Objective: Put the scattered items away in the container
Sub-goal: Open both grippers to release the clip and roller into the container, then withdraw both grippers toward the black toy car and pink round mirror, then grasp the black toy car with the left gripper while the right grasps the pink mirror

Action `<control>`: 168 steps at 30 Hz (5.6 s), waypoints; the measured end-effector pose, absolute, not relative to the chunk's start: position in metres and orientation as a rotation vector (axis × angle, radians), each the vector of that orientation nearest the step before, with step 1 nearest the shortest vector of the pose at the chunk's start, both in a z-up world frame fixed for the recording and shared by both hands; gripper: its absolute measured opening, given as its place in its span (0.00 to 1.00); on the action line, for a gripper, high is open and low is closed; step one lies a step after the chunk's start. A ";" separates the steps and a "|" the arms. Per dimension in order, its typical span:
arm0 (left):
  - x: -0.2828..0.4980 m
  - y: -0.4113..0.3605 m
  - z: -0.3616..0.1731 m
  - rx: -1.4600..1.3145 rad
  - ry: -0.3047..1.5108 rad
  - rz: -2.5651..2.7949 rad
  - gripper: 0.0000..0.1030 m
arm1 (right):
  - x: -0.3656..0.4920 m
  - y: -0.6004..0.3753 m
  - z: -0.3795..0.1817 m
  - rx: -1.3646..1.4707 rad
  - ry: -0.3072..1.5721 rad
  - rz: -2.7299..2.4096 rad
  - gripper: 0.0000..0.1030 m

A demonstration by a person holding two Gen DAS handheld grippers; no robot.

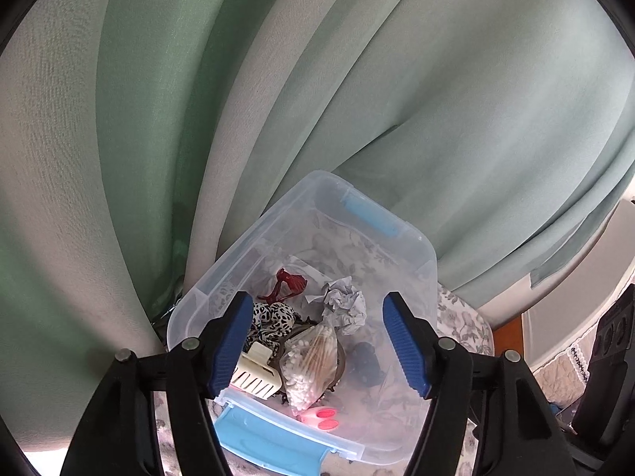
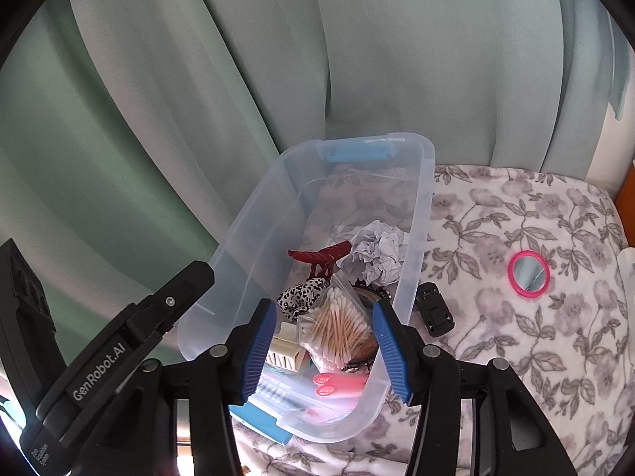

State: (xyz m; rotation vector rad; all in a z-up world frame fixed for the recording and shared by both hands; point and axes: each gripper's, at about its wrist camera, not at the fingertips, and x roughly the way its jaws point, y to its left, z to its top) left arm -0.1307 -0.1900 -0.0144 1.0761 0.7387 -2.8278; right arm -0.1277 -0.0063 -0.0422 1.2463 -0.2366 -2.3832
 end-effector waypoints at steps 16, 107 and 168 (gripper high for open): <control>-0.097 -0.175 0.027 0.986 0.702 -2.881 0.72 | -0.105 0.020 -0.011 1.177 -0.301 -2.418 0.78; -0.125 0.052 -0.097 1.470 0.186 -2.725 0.72 | -0.106 0.296 -0.123 1.379 -0.703 -2.514 0.79; -0.249 0.020 -0.205 1.422 0.236 -2.453 0.68 | -0.282 0.163 -0.220 1.457 0.276 -2.376 0.79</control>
